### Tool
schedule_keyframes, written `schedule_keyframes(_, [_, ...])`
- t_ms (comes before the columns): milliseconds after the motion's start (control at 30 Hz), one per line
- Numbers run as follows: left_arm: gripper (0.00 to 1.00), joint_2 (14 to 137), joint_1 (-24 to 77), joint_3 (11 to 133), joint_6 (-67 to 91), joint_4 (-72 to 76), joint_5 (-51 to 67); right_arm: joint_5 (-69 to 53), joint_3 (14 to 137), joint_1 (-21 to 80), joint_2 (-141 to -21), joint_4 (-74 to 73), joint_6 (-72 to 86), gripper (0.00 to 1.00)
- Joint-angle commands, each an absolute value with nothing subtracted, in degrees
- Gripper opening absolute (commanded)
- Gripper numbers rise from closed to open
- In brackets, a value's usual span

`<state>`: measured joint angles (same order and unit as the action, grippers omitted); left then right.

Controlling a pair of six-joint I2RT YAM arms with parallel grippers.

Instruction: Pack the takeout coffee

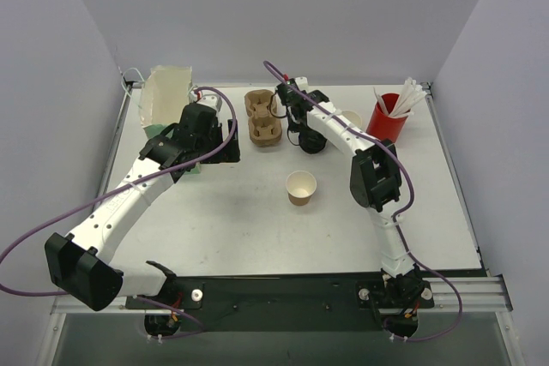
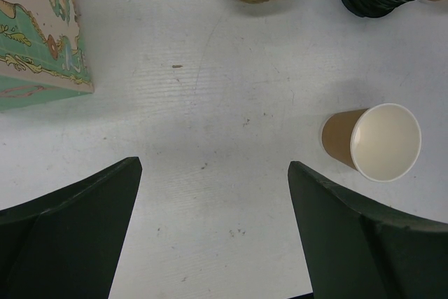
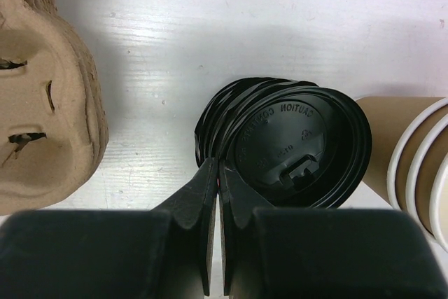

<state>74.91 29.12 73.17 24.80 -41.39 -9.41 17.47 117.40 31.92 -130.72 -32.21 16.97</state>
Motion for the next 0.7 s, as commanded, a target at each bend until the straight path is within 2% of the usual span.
schedule_keyframes(0, [0.97,74.79,28.65,75.32,24.35,-39.9,-8.88,19.51,120.06,32.26,-126.56,-34.45,16.44,0.0])
schedule_keyframes(667, [0.97,74.36,28.21,74.97,24.26,-39.9,-8.7,17.75,120.32,31.99,-127.44,-34.63,17.4,0.04])
